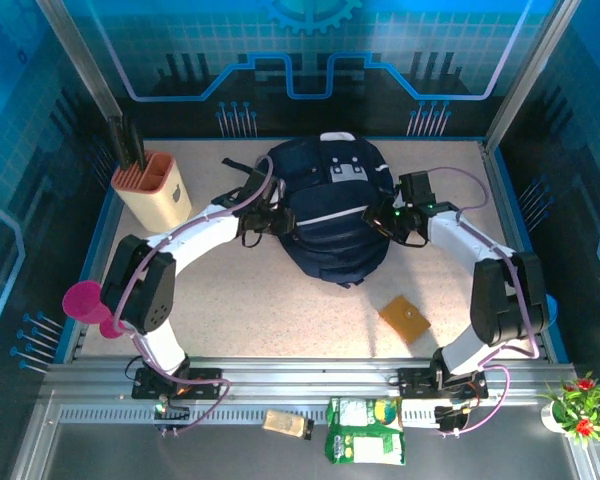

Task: Pack the student bag
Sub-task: Unzip the student bag at the top-center of the table, then move the card holder to the middle-right of the table.

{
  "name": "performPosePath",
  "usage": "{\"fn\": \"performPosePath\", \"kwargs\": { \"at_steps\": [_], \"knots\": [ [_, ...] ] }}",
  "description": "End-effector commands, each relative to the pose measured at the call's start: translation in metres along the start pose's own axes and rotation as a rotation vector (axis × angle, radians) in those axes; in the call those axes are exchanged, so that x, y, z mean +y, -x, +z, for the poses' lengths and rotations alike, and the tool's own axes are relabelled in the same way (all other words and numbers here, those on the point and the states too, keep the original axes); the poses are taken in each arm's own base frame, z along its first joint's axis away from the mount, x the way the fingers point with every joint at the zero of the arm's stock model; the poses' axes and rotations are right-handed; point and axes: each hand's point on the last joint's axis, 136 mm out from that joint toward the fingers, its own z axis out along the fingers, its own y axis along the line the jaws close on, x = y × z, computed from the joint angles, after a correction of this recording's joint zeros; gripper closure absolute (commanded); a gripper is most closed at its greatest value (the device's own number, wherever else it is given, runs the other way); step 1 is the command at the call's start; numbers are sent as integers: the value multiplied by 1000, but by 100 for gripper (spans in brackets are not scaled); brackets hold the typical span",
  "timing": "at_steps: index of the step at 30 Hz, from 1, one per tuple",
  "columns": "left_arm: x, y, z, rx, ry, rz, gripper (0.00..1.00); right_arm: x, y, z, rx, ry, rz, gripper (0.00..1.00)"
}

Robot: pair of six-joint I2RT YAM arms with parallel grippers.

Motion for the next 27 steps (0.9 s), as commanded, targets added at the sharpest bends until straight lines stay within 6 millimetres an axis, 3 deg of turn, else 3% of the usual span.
{"fn": "performPosePath", "kwargs": {
  "at_steps": [1, 4, 9, 12, 13, 20, 27],
  "knots": [
    [15, 12, -31, -92, 42, -28, 48, -9, 3, -39, -66, -90, -113, 32],
    [29, 8, -52, -109, 69, -50, 35, -33, -13, -64, -63, -201, -150, 25],
    [52, 6, -83, -171, 111, -78, 17, -81, -63, -93, 13, -419, -157, 24],
    [61, 11, -99, -232, 140, -71, 1, -102, -91, -105, 53, -492, -132, 25],
    [62, 12, -103, -250, 145, -61, 1, -105, -98, -107, 61, -501, -126, 25],
    [63, 17, -113, -298, 125, -65, 1, -129, -159, -86, 159, -489, -19, 27],
    [51, 17, -112, -281, 60, -55, 1, -123, -181, -52, 184, -376, 25, 27]
  ]
}}
